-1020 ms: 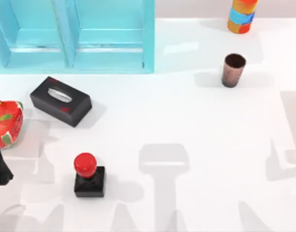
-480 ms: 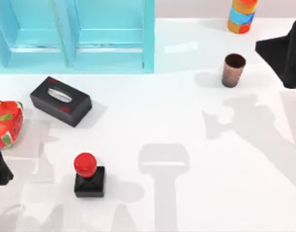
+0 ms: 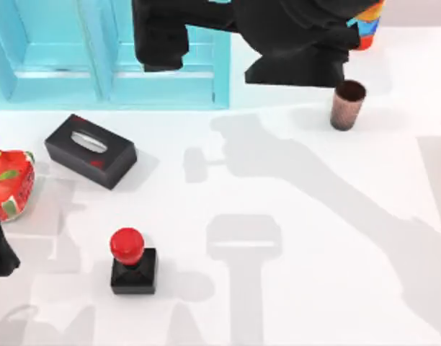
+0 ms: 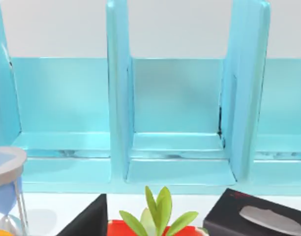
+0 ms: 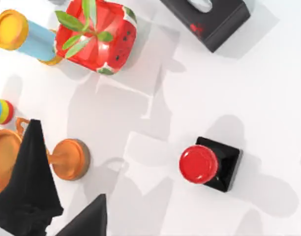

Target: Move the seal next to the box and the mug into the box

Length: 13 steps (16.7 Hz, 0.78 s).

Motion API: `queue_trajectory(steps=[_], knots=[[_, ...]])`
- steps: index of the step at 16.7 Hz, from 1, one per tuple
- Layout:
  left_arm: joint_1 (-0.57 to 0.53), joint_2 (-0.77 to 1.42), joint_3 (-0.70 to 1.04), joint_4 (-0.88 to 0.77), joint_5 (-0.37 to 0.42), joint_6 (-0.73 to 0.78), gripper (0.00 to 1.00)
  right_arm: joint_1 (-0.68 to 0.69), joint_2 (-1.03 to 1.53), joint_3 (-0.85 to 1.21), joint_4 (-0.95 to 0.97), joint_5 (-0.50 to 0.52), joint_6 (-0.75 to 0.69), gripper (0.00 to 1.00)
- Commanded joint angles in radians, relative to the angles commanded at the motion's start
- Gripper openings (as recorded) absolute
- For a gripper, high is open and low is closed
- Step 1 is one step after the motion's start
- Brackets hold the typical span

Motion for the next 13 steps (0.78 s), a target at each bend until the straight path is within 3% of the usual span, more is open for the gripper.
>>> queue_trajectory(steps=[7, 13], knots=[[0.0, 0.0, 0.0, 0.0, 0.0, 0.0, 1.0, 0.171, 0.563, 0.59, -0.341, 0.094, 0.238, 1.0], [0.0, 0.0, 0.0, 0.0, 0.0, 0.0, 1.0, 0.225, 0.876, 0.896, -0.514, 0.191, 0.381, 1.0]])
